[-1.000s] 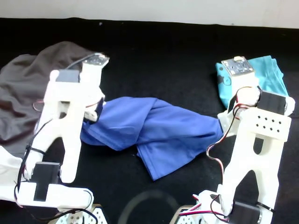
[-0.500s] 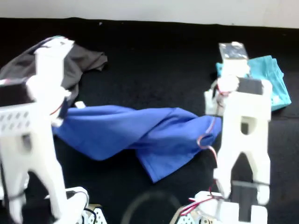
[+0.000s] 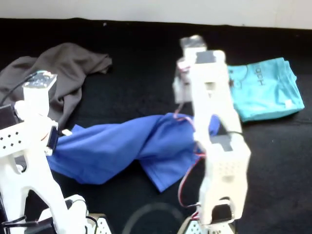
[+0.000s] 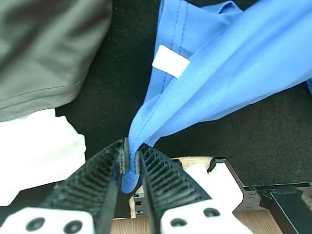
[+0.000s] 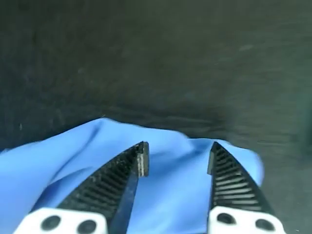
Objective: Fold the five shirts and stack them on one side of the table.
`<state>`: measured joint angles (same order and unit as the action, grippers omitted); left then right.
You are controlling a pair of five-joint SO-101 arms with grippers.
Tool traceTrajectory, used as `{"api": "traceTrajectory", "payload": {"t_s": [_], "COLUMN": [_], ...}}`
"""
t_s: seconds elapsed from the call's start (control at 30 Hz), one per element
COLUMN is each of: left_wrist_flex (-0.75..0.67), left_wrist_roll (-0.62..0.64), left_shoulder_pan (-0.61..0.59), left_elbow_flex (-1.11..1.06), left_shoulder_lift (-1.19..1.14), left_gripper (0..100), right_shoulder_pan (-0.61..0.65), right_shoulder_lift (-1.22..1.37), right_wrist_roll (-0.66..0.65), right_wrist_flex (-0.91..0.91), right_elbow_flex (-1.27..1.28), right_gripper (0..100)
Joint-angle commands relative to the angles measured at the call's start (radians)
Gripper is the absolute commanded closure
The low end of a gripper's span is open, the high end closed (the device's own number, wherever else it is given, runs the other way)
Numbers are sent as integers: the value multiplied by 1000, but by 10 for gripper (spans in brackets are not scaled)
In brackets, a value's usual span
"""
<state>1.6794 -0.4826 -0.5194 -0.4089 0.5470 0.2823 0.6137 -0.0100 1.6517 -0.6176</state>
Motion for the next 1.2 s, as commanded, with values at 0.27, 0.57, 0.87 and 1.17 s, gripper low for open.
{"api": "traceTrajectory", "payload": {"t_s": [0.27, 0.57, 0.87, 1.17], "left_wrist_flex": [-28, -66, -72, -72], "left_wrist_roll": [-9, -12, -11, -8], "left_shoulder_pan": [-4, -4, -2, 16], "left_elbow_flex": [-12, -13, -13, -15], "left_shoulder_lift": [25, 25, 25, 24], "left_gripper": [992, 992, 992, 992], "right_shoulder_pan": [165, 271, 271, 165], "right_shoulder_lift": [162, 36, 8, -99], "right_wrist_roll": [-135, -169, -239, -238], "right_wrist_flex": [111, 108, 79, 88], "right_elbow_flex": [-84, 228, 366, 372], "right_gripper": [700, 748, 991, 992]}}
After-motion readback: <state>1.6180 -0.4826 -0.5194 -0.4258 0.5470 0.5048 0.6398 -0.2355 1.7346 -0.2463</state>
